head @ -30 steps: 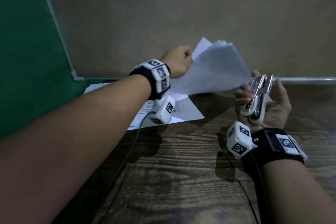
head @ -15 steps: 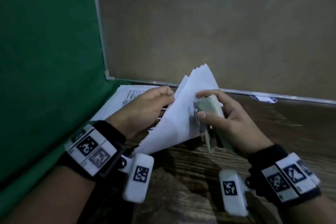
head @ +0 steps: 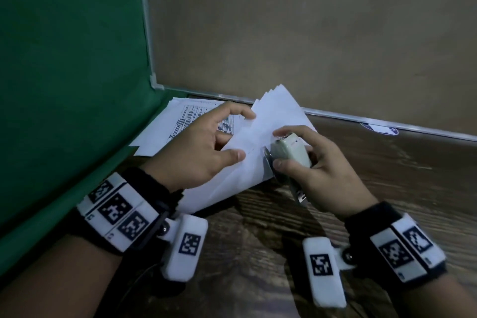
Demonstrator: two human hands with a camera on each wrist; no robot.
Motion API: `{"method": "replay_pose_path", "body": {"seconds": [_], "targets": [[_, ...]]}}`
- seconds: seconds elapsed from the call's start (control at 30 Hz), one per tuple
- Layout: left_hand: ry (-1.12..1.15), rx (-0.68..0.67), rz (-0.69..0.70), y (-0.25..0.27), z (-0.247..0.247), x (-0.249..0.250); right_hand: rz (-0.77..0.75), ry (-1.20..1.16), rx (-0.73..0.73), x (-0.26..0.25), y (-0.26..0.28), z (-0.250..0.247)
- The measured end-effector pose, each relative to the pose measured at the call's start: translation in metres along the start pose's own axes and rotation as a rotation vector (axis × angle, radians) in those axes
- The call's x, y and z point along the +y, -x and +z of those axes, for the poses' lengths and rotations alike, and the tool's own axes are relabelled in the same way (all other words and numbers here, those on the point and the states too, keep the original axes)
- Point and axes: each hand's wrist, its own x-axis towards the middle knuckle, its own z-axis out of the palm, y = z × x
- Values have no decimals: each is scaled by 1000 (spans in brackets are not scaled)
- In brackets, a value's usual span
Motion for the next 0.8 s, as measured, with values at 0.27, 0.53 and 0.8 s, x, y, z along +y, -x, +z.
{"method": "replay_pose_path", "body": {"seconds": [0.27, 0.53, 0.8], "targets": [[-4, 4, 60, -2, 0, -3, -204, 345, 26, -14, 7, 1], [-13, 82, 78, -7, 1, -11, -238, 436, 32, -14, 8, 0], [-29, 67, 70, -4, 5, -8, -231, 430, 54, -14, 8, 0]]}}
